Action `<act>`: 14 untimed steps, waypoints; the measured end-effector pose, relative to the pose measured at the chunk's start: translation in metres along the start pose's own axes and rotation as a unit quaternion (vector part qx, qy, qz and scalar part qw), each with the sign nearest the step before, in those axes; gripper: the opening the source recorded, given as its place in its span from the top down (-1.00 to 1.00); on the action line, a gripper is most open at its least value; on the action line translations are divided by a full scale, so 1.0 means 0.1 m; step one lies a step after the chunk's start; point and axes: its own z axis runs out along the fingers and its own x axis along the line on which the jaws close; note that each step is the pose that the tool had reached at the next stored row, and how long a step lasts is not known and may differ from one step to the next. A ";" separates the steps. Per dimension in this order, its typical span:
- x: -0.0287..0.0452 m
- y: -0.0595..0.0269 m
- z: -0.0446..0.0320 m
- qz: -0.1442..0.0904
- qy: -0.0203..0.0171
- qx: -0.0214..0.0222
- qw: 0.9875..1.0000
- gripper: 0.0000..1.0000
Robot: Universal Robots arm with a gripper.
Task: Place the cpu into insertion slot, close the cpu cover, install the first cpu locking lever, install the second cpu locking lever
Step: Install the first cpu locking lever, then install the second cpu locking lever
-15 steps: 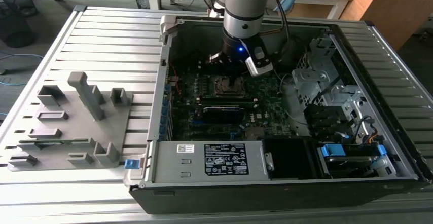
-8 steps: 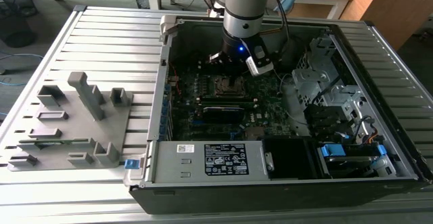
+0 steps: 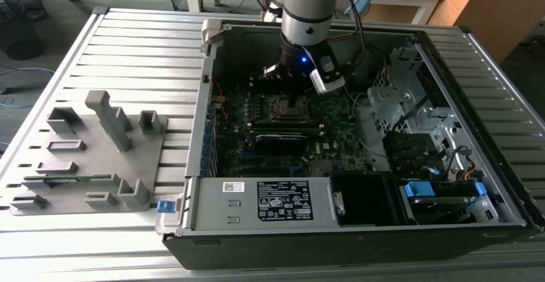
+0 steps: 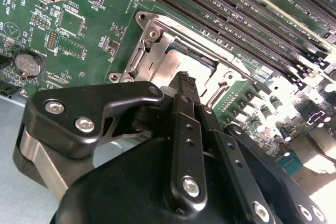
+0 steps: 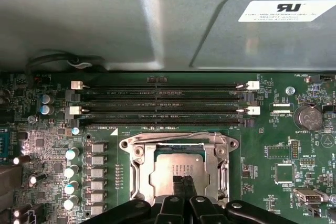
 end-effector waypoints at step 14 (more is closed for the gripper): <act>-0.004 0.009 -0.142 0.000 0.000 0.000 1.000 0.79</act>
